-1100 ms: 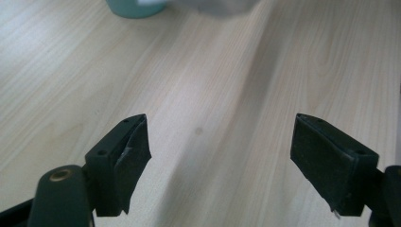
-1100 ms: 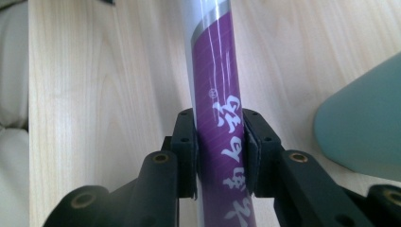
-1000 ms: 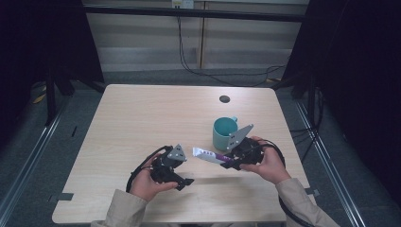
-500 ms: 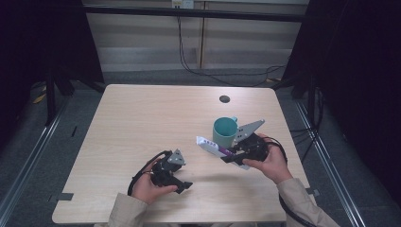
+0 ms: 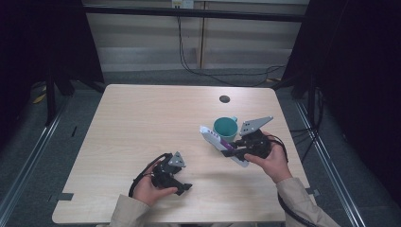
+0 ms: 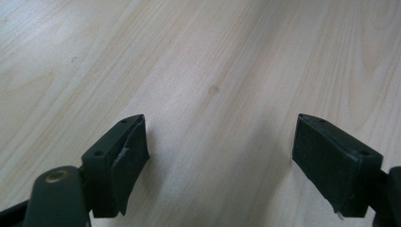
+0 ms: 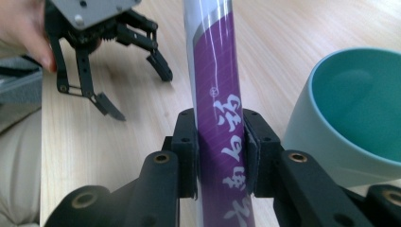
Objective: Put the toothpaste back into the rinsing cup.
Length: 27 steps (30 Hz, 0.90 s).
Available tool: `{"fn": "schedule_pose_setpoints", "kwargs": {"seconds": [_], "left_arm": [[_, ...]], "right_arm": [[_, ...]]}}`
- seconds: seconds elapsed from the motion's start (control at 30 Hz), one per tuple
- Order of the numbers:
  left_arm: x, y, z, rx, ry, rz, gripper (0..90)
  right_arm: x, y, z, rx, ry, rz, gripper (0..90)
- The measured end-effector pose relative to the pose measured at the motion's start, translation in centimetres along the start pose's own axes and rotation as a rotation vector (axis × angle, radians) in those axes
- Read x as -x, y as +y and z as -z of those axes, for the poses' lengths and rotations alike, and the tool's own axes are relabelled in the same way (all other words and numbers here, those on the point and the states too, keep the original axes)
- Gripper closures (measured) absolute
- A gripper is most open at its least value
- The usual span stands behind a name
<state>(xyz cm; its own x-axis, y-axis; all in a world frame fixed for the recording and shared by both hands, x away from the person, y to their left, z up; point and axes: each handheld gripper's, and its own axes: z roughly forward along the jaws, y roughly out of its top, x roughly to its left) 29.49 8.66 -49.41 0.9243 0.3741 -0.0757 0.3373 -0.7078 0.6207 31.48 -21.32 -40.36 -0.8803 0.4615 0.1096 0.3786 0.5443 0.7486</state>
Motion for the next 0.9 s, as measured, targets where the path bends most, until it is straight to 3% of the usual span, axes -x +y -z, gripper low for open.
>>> {"fn": "schedule_pose_setpoints", "kwargs": {"seconds": [0.1, 0.23, 0.3, 0.37, 0.57, 0.63, 0.9], "left_arm": [[0.0, -0.1, 0.0, 0.012, 0.009, 0.012, 18.5], [0.0, -0.2, -0.2, 0.018, 0.024, -0.005, 16.5], [0.0, -0.3, -0.3, 0.023, 0.029, -0.037, 15.3], [0.1, -0.5, -0.3, 0.042, 0.031, -0.024, 15.0], [-0.1, -0.7, -0.2, 0.050, 0.027, -0.045, 14.8], [0.0, -0.9, -0.4, 0.072, 0.025, -0.029, 14.6], [0.0, -1.3, -0.4, 0.109, 0.021, -0.035, 13.5]], "right_arm": [[0.2, 0.1, 0.2, 0.025, -0.009, -0.017, 69.6], [0.4, 0.1, 0.4, 0.055, -0.022, -0.030, 69.6], [0.6, 0.1, 0.7, 0.079, -0.028, -0.049, 69.7], [0.6, 0.1, 0.8, 0.083, -0.031, -0.051, 69.7], [0.7, 0.2, 1.0, 0.098, -0.036, -0.053, 69.6], [0.7, 0.3, 1.1, 0.103, -0.043, -0.054, 69.6], [1.0, 0.7, 1.3, 0.143, -0.056, -0.067, 69.8]]}}
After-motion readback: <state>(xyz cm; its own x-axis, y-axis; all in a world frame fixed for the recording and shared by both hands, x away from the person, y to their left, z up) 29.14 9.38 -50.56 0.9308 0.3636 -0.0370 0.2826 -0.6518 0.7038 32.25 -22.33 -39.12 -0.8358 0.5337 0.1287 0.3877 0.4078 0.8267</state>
